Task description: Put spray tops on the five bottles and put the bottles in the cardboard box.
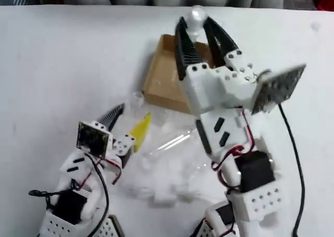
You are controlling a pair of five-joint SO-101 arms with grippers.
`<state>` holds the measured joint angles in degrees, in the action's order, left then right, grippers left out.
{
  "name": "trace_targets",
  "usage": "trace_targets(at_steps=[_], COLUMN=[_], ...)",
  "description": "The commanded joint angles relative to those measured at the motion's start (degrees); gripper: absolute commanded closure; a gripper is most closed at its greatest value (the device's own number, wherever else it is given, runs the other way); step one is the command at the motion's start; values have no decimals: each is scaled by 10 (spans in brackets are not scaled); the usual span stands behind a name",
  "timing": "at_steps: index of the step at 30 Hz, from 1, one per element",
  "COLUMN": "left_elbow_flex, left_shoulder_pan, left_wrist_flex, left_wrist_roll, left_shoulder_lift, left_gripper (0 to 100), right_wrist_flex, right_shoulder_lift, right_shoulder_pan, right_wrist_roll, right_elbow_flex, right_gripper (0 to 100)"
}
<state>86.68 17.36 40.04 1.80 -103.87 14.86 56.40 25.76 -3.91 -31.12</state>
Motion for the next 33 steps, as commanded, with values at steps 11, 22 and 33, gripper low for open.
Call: trace_targets(at_steps=[11, 22, 33], left_elbow_flex=[19, 30, 47], left_shoulder_pan=[0, 0, 0], left_wrist_flex=[-20, -38, -60], left_wrist_roll=[-7, -7, -7], left_shoulder_lift=[-9, -9, -9], left_gripper=[980, 980, 980], right_wrist_flex=[-188, -176, -101], right_shoulder_lift=[-55, -59, 30], right_shoulder_pan=[103, 102, 131], right_wrist_roll=[-3, -4, -5], right_elbow_flex=[-73, -124, -127], right_gripper=[983, 983, 984])
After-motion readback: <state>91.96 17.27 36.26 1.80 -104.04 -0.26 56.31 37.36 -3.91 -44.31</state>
